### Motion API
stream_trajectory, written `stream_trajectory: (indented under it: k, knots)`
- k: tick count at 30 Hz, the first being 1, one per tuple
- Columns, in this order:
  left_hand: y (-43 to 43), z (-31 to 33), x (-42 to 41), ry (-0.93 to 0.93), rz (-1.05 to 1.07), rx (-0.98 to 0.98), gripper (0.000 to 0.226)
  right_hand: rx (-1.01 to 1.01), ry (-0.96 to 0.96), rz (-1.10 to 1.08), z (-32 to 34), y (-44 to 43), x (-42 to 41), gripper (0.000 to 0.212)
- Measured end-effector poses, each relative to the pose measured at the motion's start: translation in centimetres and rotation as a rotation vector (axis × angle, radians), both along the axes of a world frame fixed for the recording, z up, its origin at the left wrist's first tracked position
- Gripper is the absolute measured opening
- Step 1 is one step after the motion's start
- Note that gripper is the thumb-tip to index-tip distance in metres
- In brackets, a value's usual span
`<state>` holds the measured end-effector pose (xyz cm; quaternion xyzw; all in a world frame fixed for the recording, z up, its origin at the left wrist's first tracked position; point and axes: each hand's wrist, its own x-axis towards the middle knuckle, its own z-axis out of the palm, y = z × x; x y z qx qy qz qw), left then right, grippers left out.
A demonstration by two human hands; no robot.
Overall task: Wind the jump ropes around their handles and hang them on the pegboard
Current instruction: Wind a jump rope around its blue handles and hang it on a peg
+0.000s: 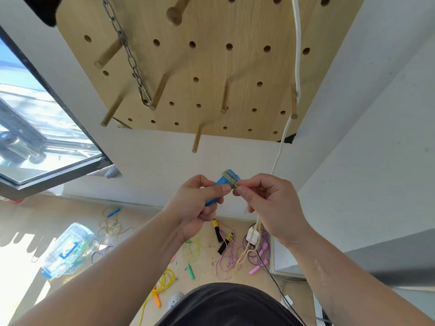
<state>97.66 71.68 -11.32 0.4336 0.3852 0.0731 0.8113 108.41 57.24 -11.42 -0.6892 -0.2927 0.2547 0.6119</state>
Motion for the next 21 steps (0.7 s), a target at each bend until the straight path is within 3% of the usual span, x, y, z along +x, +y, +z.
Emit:
stream_trajectory:
  k: [5,10,14,16,21]
  knots:
    - [0.5,1.1,-0.2,-0.102,0.039,-0.052,0.035,0.017,0.071,0.011,-0.3,-0.3,0.4,0.013]
    - [0.7,1.6,-1.1,-0.135,-0.1,-0.086,0.037,-0.023,0.068,0.202,-0.8,-0.6,1.5,0.009]
    - [1.1,1.6,-2.1,-0.21,-0.343,-0.087,0.037,-0.273,-0.116,0.489,-1.6,-0.6,3.1,0.029]
    - [1.2,1.5,-2.4,-0.162,-0.511,0.043,0.038,-0.412,-0.199,0.61,-1.7,-0.3,4.4,0.034]
    - [0.4,0.6,-2.8,0.138,-0.791,0.515,0.037,-0.674,-0.4,0.886,0.2,2.1,6.1,0.013]
